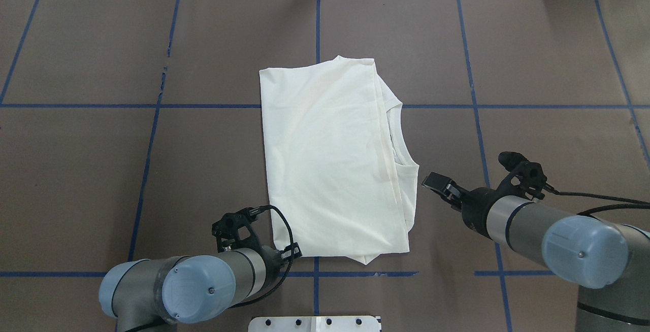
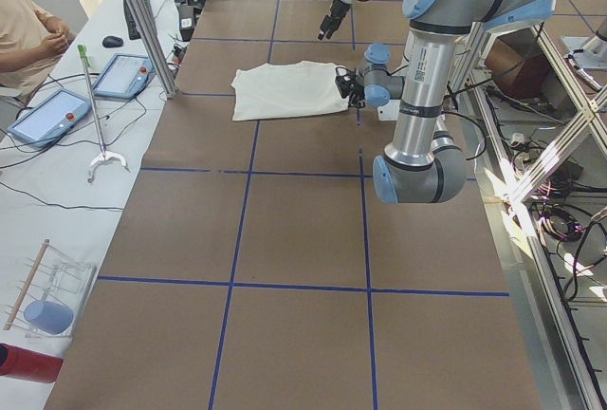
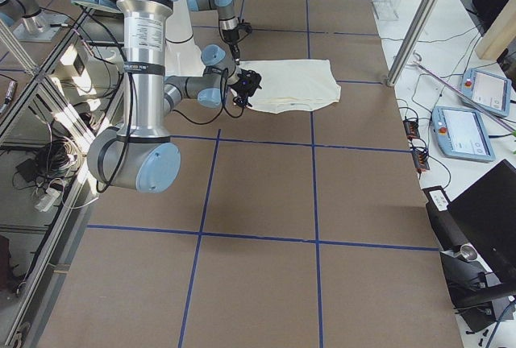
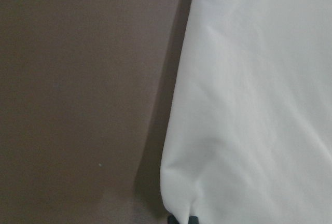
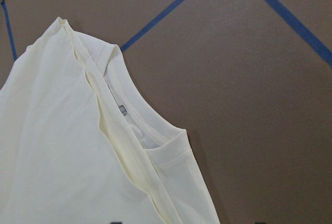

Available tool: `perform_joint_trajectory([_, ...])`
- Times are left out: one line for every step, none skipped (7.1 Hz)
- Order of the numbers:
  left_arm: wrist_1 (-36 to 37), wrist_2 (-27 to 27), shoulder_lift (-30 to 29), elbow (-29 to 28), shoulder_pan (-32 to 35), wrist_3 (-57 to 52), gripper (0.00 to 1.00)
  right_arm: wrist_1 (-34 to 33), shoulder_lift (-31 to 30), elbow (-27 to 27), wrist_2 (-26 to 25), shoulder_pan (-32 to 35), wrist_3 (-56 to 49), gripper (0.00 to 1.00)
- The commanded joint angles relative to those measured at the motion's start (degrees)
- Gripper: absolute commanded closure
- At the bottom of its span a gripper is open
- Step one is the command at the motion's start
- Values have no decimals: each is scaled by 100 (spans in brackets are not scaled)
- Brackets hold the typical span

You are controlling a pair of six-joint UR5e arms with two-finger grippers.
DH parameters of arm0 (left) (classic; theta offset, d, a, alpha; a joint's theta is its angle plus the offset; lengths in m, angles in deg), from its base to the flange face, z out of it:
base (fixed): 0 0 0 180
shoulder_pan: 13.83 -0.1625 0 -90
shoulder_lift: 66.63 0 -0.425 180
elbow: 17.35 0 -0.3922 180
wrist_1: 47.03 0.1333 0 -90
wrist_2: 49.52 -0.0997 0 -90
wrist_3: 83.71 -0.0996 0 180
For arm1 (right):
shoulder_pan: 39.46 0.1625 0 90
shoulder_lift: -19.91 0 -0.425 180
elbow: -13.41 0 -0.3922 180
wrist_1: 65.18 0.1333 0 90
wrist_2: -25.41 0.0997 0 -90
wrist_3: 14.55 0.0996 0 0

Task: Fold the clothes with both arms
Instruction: 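Bring the right gripper to the other near corner and grasp both corners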

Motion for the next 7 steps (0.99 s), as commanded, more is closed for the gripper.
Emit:
perform_joint_trajectory([-7, -3, 0, 32, 2, 8, 100, -1728, 929, 23, -213, -233, 279, 12])
perform_joint_trajectory([-16, -3, 0, 58, -7, 26, 100, -2074, 1124, 75, -257, -435, 279, 10])
perform_joint_trajectory([-16, -3, -9, 111, -24, 52, 100, -2147, 1126, 198, -345, -550, 270, 9])
perform_joint_trajectory([-16, -3, -9, 137, -33, 70, 100, -2148, 1126, 364, -389, -603, 270, 9])
perform_joint_trajectory([-16, 6, -9, 137, -51, 70, 100, -2148, 1126, 523, -468, -682, 270, 9])
perform_joint_trajectory([-25, -3, 0, 137, -60, 79, 100, -2148, 1117, 585, -503, -752, 270, 10])
perform_joint_trajectory([-25, -3, 0, 137, -60, 79, 100, -2148, 1126, 594, -608, -831, 270, 10])
